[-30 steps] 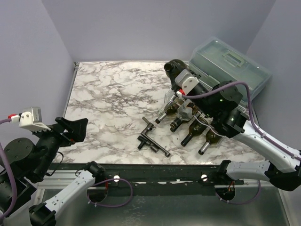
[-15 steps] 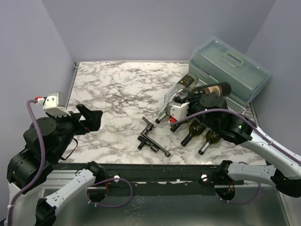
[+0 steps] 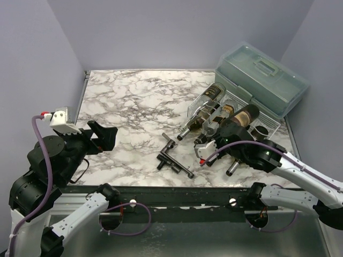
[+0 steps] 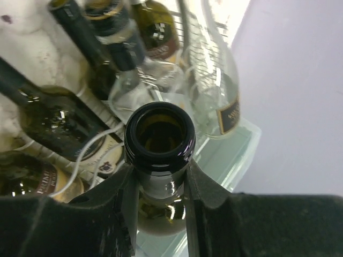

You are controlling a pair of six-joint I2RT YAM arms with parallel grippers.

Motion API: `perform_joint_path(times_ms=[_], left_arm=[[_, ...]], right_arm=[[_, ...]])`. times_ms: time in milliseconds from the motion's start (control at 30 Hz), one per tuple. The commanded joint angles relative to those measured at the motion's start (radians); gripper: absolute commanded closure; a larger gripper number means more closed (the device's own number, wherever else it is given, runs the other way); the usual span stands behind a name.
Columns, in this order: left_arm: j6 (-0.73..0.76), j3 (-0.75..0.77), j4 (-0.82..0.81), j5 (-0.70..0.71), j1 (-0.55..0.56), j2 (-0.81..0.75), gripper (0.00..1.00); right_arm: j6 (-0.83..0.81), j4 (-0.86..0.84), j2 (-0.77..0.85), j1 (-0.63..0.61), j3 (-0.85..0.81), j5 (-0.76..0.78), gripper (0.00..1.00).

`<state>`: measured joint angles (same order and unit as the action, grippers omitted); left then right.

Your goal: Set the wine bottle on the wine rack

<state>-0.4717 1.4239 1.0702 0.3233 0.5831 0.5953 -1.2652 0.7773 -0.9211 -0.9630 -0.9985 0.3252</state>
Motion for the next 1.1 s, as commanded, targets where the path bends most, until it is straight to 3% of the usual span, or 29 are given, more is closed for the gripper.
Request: perform_joint_path(times_ms=[0,500,1067], left_arm=[[0.009,-0.014,-0.013,-0.02,0.004,-0.038,0.01],[0.034,0.007,0.053,0.042,0.012,-0.093,0.01],[0.039,0.01,0.053,0.07,0.029,-0.096,0.01]], right_arm=[[-0.133,-0.021,0.014,-0.005,0.069,0.006,0.99],[-0.273,-0.112,-0.002,0.029,0.199,0.144,0.99],[-0.311,-0.215,0.042,0.074,0.361,0.094,0.99]])
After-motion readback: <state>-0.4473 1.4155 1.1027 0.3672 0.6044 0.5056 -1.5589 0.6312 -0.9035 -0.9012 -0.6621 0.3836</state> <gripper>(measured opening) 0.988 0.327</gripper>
